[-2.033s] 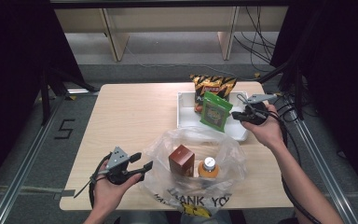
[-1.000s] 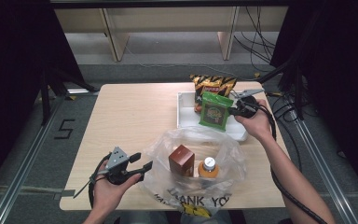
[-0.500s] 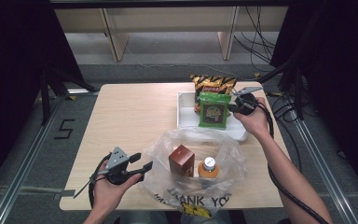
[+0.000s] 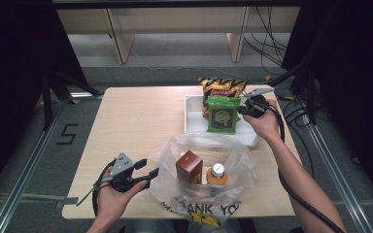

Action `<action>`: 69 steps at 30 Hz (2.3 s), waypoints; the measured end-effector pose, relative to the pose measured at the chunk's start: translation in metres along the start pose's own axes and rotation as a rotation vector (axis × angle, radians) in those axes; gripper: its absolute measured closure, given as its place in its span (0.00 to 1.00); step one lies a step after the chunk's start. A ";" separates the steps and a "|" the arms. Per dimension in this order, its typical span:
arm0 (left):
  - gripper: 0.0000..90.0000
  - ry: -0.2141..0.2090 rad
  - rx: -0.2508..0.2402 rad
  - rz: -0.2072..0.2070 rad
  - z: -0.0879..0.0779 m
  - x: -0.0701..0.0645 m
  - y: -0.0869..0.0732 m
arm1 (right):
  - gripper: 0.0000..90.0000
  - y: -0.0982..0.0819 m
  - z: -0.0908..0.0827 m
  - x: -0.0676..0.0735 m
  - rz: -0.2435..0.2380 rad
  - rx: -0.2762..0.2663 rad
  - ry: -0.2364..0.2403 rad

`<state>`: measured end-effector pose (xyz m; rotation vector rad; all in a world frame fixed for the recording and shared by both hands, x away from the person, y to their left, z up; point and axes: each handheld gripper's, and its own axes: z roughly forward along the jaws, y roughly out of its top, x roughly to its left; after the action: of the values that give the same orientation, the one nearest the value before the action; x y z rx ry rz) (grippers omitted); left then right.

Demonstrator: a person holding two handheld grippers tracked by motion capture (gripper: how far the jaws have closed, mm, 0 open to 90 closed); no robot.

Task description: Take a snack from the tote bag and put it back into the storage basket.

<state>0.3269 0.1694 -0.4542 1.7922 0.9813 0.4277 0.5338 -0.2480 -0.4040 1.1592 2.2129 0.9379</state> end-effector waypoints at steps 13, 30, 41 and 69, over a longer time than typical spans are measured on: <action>0.46 0.012 -0.012 -0.001 -0.001 -0.001 0.001 | 0.86 -0.001 -0.014 0.009 -0.005 -0.041 0.015; 0.46 0.008 -0.004 -0.005 0.000 0.000 -0.001 | 0.64 -0.012 -0.043 0.022 0.022 -0.083 0.095; 0.46 0.009 -0.006 -0.007 0.000 0.000 -0.001 | 0.57 -0.024 -0.057 0.043 0.071 -0.149 0.126; 0.46 0.012 -0.004 -0.001 -0.002 0.000 -0.001 | 0.55 -0.049 -0.103 0.093 0.002 -0.239 0.336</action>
<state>0.3253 0.1704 -0.4544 1.7878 0.9892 0.4403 0.3897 -0.2264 -0.3816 0.9488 2.2690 1.4430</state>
